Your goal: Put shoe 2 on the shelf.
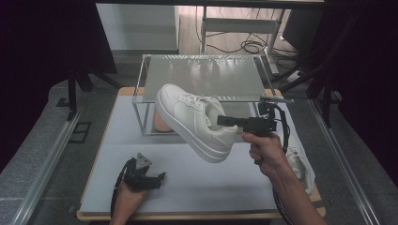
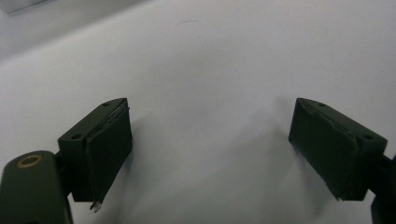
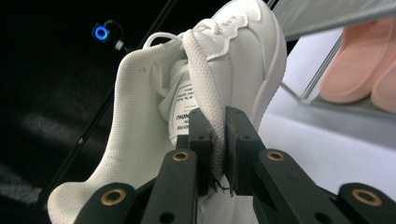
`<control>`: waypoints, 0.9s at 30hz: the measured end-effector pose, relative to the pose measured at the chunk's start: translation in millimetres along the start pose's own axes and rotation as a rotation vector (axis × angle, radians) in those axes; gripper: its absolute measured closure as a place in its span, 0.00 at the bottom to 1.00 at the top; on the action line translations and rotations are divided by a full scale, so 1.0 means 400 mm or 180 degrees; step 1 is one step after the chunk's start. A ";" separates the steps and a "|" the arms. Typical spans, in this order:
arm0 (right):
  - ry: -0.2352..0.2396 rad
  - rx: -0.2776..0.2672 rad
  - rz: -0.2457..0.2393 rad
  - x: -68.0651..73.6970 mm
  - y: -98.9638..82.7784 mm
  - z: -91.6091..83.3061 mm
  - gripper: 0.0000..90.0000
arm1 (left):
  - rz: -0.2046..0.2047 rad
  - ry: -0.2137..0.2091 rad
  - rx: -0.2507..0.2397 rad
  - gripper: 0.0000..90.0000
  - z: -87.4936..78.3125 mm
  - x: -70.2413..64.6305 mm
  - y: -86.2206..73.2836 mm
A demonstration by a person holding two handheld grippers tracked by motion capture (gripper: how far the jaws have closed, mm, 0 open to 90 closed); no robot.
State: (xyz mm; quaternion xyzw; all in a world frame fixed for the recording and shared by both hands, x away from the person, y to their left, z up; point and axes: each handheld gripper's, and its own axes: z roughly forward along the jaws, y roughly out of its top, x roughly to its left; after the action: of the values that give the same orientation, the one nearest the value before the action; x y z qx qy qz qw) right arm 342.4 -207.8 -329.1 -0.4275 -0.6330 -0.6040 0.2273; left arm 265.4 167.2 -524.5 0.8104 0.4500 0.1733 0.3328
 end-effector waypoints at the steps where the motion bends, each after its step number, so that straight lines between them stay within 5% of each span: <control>1: -0.0017 -0.0028 0.0013 0.000 0.005 0.004 0.92 | 0.0001 0.0000 0.0000 0.15 0.000 0.000 0.000; 9: -0.0177 -0.0199 0.0084 -0.024 0.050 0.039 0.92 | 0.0014 -0.0002 0.0007 0.15 0.000 0.001 0.000; 27: -0.0851 -0.0721 0.0085 -0.091 0.149 0.100 0.91 | 0.0017 0.0007 -0.0005 0.15 0.000 0.000 0.000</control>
State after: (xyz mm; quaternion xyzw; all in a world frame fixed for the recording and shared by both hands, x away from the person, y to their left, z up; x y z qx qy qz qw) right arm 419.5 -184.7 -331.0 -0.5353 -0.5797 -0.6062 0.0995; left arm 265.3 167.3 -524.6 0.8111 0.4481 0.1753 0.3325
